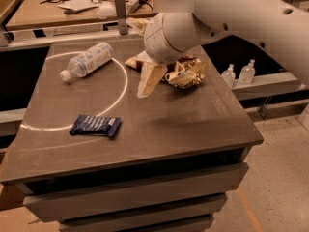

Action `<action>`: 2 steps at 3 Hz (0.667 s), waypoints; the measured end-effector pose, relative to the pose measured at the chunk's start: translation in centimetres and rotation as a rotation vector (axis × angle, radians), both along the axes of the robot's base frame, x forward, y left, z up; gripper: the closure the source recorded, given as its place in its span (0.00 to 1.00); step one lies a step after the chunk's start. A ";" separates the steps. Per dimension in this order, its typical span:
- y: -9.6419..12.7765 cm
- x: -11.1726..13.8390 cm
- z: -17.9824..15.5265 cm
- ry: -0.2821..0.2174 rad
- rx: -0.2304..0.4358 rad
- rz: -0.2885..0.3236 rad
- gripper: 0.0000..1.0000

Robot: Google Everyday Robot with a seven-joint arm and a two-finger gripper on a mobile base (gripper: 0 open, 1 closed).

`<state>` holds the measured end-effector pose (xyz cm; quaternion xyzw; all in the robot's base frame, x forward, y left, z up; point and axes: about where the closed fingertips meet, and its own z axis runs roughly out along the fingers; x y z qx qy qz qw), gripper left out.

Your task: Move blue plastic bottle near rxbar blueberry

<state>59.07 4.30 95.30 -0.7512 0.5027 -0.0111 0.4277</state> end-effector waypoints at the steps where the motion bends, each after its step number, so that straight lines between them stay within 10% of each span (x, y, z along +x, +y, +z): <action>1: 2.3 2.9 -1.1 -0.033 -0.011 0.086 0.00; 2: 4.6 5.6 -1.8 -0.088 -0.055 0.127 0.00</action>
Offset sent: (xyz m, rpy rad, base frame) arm 0.0962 0.0718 -0.0268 -0.1258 -0.1710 0.1643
